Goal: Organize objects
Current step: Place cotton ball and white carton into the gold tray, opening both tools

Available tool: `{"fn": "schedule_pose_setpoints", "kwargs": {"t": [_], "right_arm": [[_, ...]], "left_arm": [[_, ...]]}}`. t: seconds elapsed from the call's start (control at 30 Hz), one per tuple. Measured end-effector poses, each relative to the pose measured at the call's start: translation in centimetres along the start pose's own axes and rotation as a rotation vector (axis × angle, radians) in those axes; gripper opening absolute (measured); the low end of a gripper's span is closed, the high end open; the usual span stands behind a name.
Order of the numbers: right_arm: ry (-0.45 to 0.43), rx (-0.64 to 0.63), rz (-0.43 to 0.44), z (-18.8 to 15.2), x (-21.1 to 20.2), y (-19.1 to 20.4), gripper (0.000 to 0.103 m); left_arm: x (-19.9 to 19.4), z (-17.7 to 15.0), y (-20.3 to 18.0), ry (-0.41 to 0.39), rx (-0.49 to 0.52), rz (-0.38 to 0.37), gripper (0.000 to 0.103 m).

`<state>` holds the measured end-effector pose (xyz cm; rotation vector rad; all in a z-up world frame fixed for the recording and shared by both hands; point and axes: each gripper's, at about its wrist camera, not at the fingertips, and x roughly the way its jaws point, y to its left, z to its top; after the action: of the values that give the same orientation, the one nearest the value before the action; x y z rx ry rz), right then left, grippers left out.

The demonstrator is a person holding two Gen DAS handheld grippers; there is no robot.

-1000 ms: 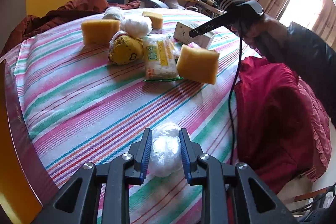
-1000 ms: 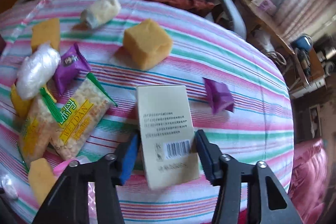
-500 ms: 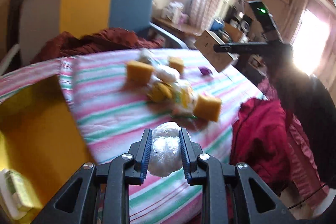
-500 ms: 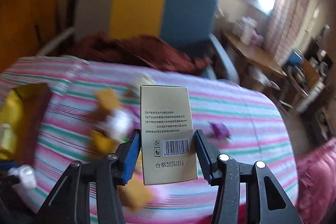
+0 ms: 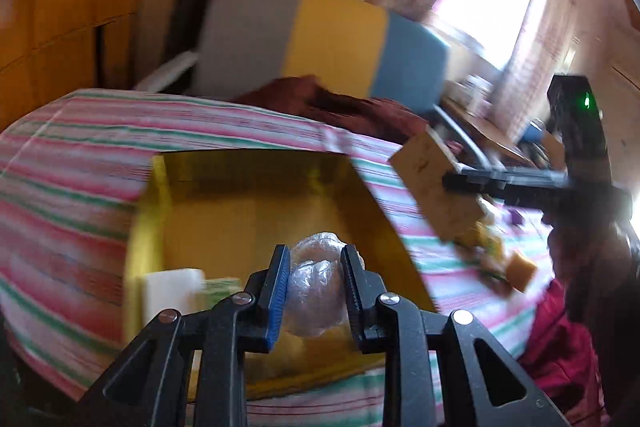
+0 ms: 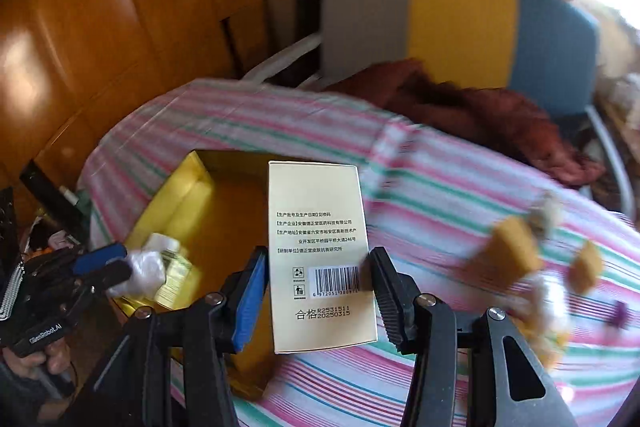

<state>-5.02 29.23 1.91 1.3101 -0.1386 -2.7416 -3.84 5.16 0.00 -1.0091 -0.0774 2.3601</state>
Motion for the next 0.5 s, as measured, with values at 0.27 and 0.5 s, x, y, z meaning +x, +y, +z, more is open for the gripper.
{"fn": "schedule_pose_setpoints", "kwargs": {"t": [0.27, 0.5], "right_arm": [[0.069, 0.099, 0.066, 3.7, 8.0, 5.7, 0.054], [0.068, 0.098, 0.108, 3.2, 8.2, 7.5, 0.067]], "left_arm": [[2.3, 2.4, 4.6, -0.009, -0.017, 0.131, 0.046], [2.5, 1.4, 7.1, 0.027, -0.148, 0.146, 0.048]]}}
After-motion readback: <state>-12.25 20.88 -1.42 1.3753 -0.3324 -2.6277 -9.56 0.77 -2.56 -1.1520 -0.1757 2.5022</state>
